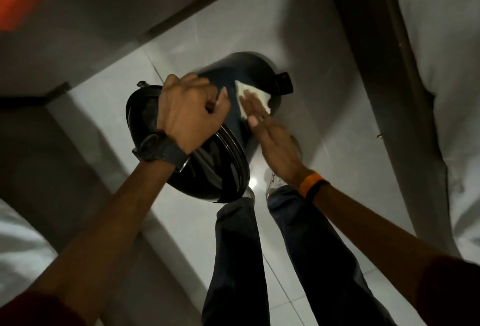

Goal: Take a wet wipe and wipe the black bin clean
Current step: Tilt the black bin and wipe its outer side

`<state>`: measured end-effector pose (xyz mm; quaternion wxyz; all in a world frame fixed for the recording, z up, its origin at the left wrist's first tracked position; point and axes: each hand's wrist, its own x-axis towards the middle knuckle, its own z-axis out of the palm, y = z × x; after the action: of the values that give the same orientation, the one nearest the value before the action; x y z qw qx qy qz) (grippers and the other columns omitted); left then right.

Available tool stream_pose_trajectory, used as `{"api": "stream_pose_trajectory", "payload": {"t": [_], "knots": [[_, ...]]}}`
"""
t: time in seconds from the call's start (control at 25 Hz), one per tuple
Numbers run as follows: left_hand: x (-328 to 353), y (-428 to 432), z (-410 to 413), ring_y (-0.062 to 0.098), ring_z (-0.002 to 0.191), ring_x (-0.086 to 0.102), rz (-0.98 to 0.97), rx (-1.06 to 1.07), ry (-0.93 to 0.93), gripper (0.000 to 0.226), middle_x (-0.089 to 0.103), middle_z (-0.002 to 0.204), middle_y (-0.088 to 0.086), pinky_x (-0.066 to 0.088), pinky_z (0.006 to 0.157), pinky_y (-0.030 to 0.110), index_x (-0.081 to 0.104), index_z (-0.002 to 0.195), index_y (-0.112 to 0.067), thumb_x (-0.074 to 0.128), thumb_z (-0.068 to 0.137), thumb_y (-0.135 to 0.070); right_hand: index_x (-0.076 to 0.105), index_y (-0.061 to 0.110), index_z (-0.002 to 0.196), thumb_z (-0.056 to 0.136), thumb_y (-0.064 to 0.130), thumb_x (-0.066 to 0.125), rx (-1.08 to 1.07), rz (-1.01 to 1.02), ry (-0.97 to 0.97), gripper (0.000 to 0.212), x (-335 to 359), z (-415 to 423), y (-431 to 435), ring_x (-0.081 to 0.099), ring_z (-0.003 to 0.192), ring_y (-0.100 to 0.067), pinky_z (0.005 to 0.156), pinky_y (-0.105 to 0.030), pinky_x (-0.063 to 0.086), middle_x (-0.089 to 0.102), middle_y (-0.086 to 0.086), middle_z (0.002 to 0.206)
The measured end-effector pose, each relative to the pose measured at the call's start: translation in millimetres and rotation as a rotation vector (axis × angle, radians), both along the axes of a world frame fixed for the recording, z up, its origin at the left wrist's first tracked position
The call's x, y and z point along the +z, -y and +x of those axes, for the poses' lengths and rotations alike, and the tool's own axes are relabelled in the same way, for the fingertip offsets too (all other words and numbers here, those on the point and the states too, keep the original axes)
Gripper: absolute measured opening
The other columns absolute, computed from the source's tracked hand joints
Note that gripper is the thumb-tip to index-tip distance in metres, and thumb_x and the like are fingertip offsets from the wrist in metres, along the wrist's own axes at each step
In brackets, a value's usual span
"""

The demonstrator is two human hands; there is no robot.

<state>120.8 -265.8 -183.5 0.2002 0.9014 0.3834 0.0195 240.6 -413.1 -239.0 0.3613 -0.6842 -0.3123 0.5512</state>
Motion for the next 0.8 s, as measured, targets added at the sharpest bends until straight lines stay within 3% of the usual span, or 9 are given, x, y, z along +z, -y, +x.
{"api": "stream_pose_trajectory", "payload": {"t": [0.08,0.16,0.24,0.36,0.44,0.52,0.6,0.72,0.8], "knots": [[-2.4,-19.6,-7.3,0.027,0.057,0.05,-0.132,0.186,-0.017,0.045,0.048,0.053,0.006,0.033,0.062,0.031,0.045,0.052,-0.012,0.052,0.09,-0.034,0.03,0.033,0.159,0.111,0.039,0.028,0.151,0.254,0.056,0.048,20.2,-19.9,21.8,0.018,0.16,-0.013,0.129,-0.029,0.022,0.025,0.01,0.17],[-7.3,-32.5,-11.1,0.036,0.056,0.053,-0.289,0.318,-0.008,0.05,0.055,0.057,0.023,0.044,0.059,0.041,0.057,0.058,0.001,0.053,0.089,-0.038,0.033,0.027,0.159,0.111,0.034,0.029,0.219,0.316,0.152,0.048,11.0,-14.5,32.6,0.022,0.159,-0.016,0.128,-0.027,0.024,0.028,0.007,0.169],[-18.7,-43.0,-12.1,0.03,0.063,0.056,-0.473,0.475,0.0,0.051,0.06,0.066,0.026,0.05,0.069,0.04,0.065,0.072,0.009,0.058,0.09,-0.039,0.035,0.028,0.158,0.11,0.038,0.033,0.067,0.12,0.187,0.049,-12.4,8.2,27.9,0.027,0.157,-0.015,0.128,-0.034,0.028,0.031,0.007,0.168],[-30.7,-54.7,-16.5,0.013,0.067,0.049,-0.563,0.681,0.173,0.04,0.051,0.065,0.002,0.041,0.073,0.03,0.059,0.063,-0.003,0.061,0.094,-0.028,0.028,0.033,0.16,0.107,0.05,0.036,-0.197,-0.31,0.0,0.056,-44.4,39.7,9.8,0.029,0.156,-0.016,0.129,-0.045,0.025,0.029,0.008,0.168],[-27.2,-49.4,-19.5,0.01,0.075,0.053,-0.398,0.535,0.271,0.028,0.053,0.071,-0.009,0.042,0.081,0.035,0.057,0.067,-0.019,0.054,0.095,-0.022,0.023,0.035,0.161,0.106,0.054,0.035,-0.225,-0.383,-0.056,0.059,-54.2,50.1,-3.2,0.027,0.157,-0.018,0.13,-0.044,0.021,0.026,0.008,0.17],[-20.9,-27.4,-17.0,0.02,0.093,0.055,-0.185,0.268,0.213,0.021,0.061,0.086,-0.002,0.039,0.088,0.04,0.063,0.081,-0.018,0.05,0.095,-0.027,0.026,0.037,0.159,0.105,0.058,0.034,-0.201,-0.354,-0.086,0.059,-48.2,45.3,-15.1,0.03,0.156,-0.019,0.13,-0.046,0.023,0.029,0.008,0.168],[-14.8,1.5,-6.1,0.025,0.089,0.054,-0.095,0.053,0.123,0.026,0.061,0.085,0.004,0.036,0.081,0.038,0.062,0.08,-0.015,0.05,0.095,-0.031,0.036,0.037,0.156,0.104,0.057,0.034,-0.147,-0.235,-0.021,0.056,-32.2,30.7,-20.6,0.033,0.154,-0.016,0.129,-0.044,0.025,0.038,0.008,0.165],[-9.1,15.6,5.7,0.023,0.077,0.055,-0.066,0.008,0.021,0.031,0.06,0.072,-0.001,0.034,0.076,0.034,0.058,0.069,-0.018,0.048,0.094,-0.033,0.05,0.035,0.148,0.106,0.05,0.033,0.042,0.008,0.017,0.047,-19.3,16.0,-37.2,0.036,0.151,-0.004,0.128,-0.025,0.023,0.048,0.013,0.157],[-8.2,3.6,2.2,0.02,0.071,0.055,-0.144,0.104,0.053,0.03,0.055,0.065,-0.007,0.037,0.075,0.033,0.052,0.062,-0.022,0.047,0.09,-0.032,0.057,0.032,0.143,0.107,0.049,0.035,-0.025,-0.048,-0.031,0.046,-31.1,24.5,-55.6,0.048,0.144,-0.009,0.126,-0.029,0.03,0.056,0.007,0.151]]}}
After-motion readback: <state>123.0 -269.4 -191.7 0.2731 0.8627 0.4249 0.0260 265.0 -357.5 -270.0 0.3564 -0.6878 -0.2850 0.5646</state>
